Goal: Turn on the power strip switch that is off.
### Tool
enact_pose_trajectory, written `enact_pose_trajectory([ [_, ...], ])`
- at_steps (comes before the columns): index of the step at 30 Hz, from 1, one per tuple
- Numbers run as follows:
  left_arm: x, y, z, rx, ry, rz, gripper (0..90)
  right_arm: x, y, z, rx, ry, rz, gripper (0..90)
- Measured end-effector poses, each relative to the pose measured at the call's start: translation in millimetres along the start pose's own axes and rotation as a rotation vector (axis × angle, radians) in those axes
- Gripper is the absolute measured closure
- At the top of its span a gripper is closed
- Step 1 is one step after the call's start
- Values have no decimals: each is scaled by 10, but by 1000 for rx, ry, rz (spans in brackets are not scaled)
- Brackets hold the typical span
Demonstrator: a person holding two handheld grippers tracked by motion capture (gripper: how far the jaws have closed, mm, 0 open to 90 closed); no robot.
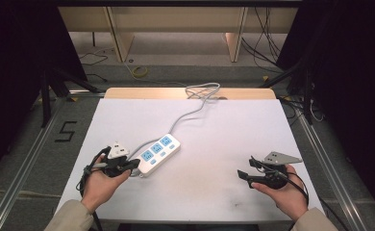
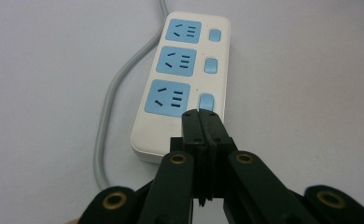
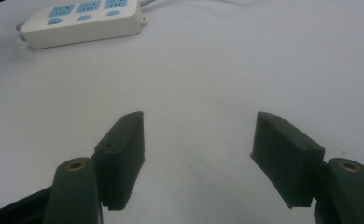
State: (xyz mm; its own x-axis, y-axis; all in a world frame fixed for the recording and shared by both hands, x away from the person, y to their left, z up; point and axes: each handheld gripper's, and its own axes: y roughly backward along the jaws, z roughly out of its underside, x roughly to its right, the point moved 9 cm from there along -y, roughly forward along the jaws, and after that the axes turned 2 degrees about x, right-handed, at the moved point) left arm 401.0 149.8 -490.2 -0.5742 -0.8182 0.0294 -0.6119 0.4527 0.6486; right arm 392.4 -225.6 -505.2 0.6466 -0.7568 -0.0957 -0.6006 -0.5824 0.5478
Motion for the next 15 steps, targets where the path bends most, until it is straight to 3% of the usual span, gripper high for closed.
enact_pose_trajectory([
  [15,1,-52,-36,-2,-3,3,898,-1,11,17,-6,5,4,345],
])
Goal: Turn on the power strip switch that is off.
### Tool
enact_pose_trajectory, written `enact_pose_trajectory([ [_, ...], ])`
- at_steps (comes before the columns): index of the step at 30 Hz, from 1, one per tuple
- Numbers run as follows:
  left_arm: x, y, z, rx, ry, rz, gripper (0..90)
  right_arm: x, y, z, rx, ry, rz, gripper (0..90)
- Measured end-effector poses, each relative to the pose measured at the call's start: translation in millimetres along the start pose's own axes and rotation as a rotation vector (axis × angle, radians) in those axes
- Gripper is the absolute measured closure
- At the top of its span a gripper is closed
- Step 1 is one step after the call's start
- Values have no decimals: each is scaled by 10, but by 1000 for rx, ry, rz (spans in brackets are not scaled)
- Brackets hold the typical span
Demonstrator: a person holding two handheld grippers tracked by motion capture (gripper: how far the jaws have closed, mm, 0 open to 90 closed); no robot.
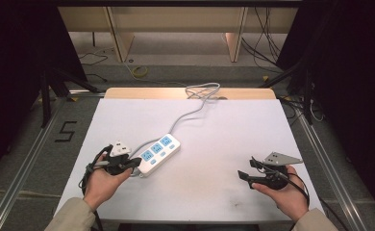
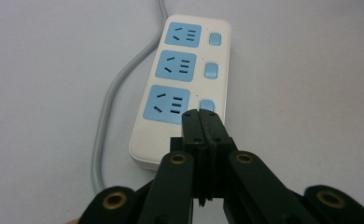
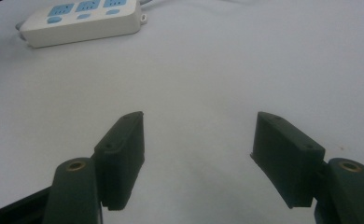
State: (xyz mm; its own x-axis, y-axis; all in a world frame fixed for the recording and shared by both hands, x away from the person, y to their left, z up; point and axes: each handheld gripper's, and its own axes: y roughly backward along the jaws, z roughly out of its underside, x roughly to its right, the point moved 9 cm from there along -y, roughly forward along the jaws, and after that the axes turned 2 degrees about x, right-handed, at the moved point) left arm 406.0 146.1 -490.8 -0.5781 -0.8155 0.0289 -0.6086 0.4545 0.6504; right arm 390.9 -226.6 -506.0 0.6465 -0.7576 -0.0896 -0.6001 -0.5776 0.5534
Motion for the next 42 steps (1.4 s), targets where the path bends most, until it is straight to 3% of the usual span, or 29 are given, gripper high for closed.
enact_pose_trajectory([
  [42,35,-169,-137,-32,-33,7,898,-7,-6,5,-5,2,-4,345],
])
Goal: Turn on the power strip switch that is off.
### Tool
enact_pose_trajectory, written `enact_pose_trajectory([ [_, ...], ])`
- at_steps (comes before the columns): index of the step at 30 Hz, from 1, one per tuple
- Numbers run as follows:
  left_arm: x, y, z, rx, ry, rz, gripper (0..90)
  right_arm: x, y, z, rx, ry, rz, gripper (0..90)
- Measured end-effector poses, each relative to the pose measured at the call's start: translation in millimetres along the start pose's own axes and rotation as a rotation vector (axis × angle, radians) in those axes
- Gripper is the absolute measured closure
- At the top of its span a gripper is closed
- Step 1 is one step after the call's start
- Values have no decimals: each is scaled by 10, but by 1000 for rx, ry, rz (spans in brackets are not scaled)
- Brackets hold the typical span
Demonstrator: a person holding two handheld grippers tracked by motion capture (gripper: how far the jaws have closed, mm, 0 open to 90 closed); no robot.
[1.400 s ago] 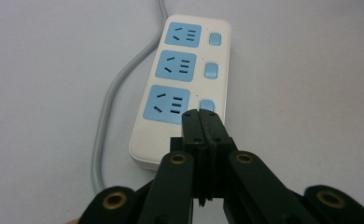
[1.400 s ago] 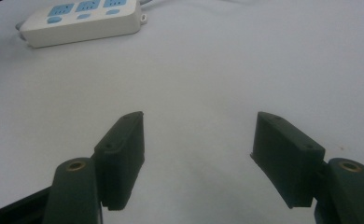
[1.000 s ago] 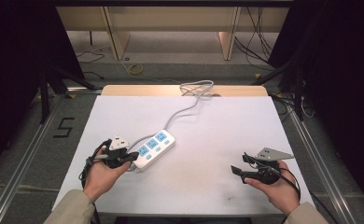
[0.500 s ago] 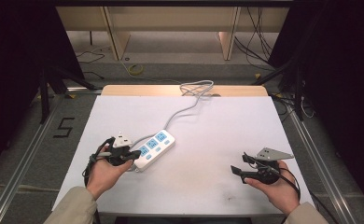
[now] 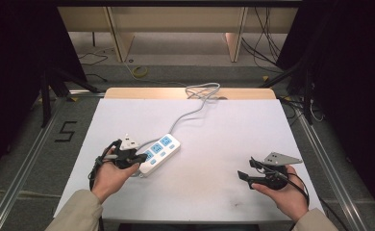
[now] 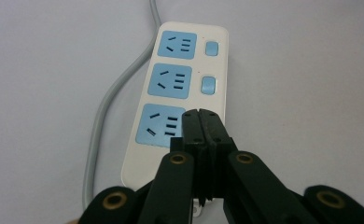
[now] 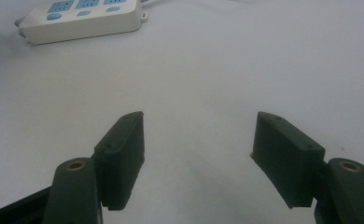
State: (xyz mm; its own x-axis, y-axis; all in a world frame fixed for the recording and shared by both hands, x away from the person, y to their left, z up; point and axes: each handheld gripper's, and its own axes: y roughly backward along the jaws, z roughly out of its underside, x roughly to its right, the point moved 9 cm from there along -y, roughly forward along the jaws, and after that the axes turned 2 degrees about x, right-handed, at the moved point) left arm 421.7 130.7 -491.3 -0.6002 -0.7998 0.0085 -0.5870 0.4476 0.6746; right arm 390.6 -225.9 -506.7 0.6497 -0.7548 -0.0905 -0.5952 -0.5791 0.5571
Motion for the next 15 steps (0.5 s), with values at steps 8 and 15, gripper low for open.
enact_pose_trajectory([
  [8,6,-22,-31,-1,0,3,898,3,1,1,0,1,0,345],
  [15,13,-37,-53,-8,-3,7,898,3,6,0,1,-1,2,345],
])
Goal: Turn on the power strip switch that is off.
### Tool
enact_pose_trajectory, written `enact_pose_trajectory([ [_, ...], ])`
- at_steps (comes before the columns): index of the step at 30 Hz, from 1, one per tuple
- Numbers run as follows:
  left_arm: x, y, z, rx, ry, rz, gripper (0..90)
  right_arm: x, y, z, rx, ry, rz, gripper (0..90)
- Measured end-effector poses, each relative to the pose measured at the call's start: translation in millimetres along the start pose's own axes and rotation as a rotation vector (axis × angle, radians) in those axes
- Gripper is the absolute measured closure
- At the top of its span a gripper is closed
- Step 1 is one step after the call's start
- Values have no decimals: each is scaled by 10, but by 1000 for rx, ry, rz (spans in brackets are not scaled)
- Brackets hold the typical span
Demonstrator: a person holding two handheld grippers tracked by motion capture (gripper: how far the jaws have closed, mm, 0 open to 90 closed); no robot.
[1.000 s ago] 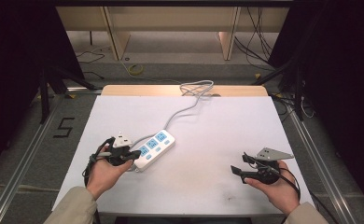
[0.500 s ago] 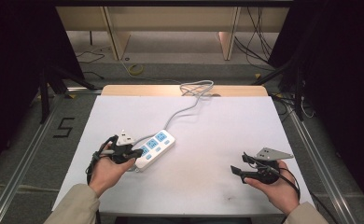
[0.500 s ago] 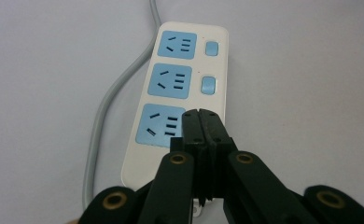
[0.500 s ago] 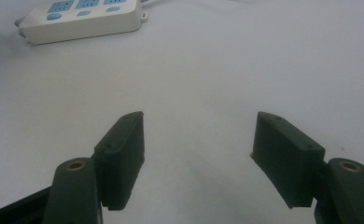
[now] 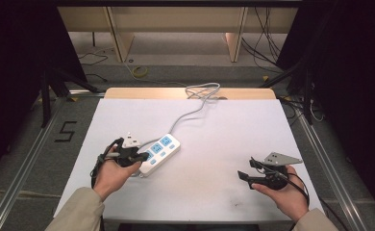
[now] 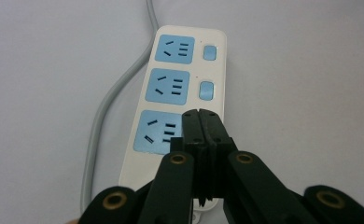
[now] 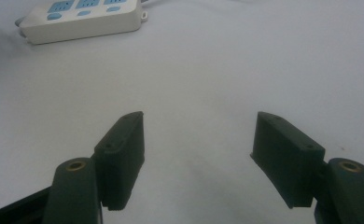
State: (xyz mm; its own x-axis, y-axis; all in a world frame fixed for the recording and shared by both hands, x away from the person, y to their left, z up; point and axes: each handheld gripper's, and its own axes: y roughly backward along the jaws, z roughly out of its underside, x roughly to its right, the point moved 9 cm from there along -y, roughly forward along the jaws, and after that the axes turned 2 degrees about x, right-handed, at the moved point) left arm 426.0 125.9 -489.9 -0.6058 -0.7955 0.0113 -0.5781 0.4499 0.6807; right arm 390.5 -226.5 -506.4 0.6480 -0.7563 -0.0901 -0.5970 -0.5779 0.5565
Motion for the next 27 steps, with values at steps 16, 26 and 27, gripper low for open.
enact_pose_trajectory([
  [16,9,-63,-44,-18,-15,8,898,5,-5,3,-1,-1,-3,345],
  [26,7,-94,-67,-23,-11,8,898,9,-3,3,-1,-2,-1,345],
  [27,4,-96,-68,-23,-12,7,898,9,-3,3,-1,-2,-1,345],
])
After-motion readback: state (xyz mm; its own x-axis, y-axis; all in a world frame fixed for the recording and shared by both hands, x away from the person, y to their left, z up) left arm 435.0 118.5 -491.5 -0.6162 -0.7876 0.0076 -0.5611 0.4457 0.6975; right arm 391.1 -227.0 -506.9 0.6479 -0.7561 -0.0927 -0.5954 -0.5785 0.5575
